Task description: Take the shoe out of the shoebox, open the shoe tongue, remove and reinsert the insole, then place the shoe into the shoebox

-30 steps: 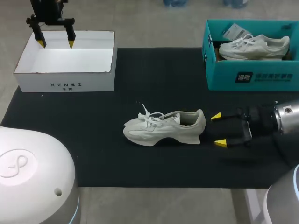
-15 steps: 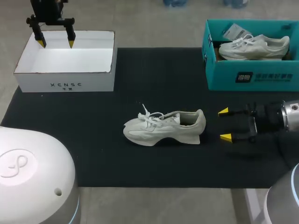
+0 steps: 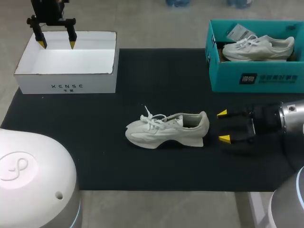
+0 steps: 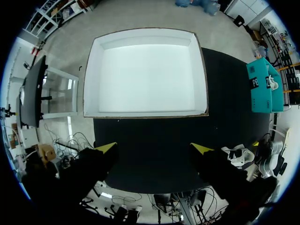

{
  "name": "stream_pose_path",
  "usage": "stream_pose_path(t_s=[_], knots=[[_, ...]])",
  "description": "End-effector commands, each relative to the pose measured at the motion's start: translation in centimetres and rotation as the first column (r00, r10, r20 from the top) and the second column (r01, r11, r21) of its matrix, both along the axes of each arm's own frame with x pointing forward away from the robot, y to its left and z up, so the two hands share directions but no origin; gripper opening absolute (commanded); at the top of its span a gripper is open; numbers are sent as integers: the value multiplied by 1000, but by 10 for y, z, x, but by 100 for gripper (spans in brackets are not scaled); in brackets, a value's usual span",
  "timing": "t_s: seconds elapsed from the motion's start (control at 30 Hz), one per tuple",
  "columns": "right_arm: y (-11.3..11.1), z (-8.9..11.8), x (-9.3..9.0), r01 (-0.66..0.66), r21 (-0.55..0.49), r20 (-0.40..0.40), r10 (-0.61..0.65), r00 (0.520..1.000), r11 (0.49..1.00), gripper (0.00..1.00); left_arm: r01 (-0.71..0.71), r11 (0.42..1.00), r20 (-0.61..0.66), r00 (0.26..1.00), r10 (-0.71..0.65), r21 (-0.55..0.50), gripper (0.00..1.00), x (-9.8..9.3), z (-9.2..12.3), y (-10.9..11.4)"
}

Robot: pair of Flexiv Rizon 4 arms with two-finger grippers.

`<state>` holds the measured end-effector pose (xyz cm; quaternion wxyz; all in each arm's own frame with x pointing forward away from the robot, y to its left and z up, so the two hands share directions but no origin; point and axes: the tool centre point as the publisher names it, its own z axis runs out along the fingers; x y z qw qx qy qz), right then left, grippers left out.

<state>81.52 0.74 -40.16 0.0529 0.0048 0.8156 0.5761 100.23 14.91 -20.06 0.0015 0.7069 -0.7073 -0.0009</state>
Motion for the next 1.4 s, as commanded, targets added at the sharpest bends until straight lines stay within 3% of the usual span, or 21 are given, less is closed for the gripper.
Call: stream_pose_path(t_s=[0.03,0.57,1.1,1.4], knots=[[10,-8,11,-23,3,-5,23,1000,1000,100,0,1000,0,1000,0,1,100,-1,0,0],[45,-24,16,-50,54,4,49,999,997,100,0,1000,0,1000,0,1,100,-1,0,0],[64,-34,12,-52,101,9,52,999,993,100,0,1000,0,1000,0,1,100,-1,0,0],[72,-21,4,-52,113,15,51,999,992,100,0,1000,0,1000,0,1,100,-1,0,0]])
